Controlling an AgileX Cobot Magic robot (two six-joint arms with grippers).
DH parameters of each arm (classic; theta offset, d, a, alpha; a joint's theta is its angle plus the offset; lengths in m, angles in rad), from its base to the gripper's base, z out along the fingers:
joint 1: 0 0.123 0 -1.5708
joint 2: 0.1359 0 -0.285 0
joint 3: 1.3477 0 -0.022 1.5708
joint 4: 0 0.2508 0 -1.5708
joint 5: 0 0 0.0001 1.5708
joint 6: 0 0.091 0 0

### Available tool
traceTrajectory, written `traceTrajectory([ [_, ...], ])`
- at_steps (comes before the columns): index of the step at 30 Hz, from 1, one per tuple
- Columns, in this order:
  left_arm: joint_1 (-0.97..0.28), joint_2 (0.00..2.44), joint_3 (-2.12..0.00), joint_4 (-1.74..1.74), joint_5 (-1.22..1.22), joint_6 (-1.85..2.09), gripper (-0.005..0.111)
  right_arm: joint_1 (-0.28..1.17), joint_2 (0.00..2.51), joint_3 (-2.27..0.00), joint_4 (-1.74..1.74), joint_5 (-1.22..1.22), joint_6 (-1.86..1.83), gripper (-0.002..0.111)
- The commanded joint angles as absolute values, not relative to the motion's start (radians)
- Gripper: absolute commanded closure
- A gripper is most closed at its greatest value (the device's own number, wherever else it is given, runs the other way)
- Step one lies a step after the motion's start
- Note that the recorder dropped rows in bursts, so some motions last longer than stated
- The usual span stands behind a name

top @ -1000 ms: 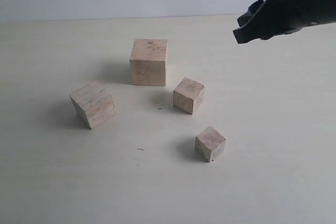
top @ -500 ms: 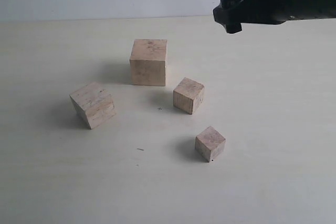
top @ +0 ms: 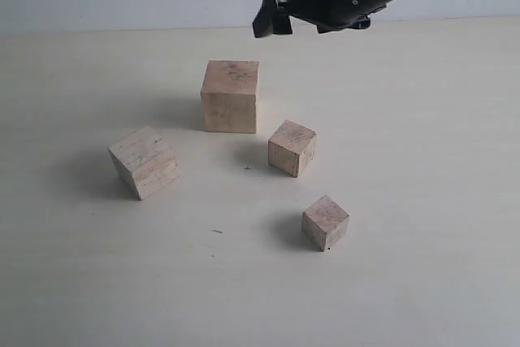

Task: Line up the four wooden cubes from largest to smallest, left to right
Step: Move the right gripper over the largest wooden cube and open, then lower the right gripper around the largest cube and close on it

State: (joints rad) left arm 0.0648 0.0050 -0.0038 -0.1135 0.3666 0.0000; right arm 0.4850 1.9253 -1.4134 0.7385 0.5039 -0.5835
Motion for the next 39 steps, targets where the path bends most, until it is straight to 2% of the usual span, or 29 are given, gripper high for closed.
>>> traceTrajectory([
  [1,0.058,0.0,0.0,-0.112,0.358,0.0,0.107,0.489,1.945,-1.459,0.846,0.496,-0.621,0.009],
  [17,0.058,0.0,0.0,-0.112,0.358,0.0,0.107,0.489,2.024,-1.476,0.832,0.578,-1.183,0.009],
  [25,0.058,0.0,0.0,-0.112,0.358,0.0,0.107,0.489,2.109,-1.476,1.009,0.597,-1.54,0.014],
  [33,0.058,0.0,0.0,-0.112,0.358,0.0,0.107,0.489,2.185,-1.513,1.178,0.711,-1.725,0.016],
  [39,0.058,0.0,0.0,-0.112,0.358,0.0,0.107,0.489,2.248,-1.57,1.195,0.717,-1.727,0.016],
])
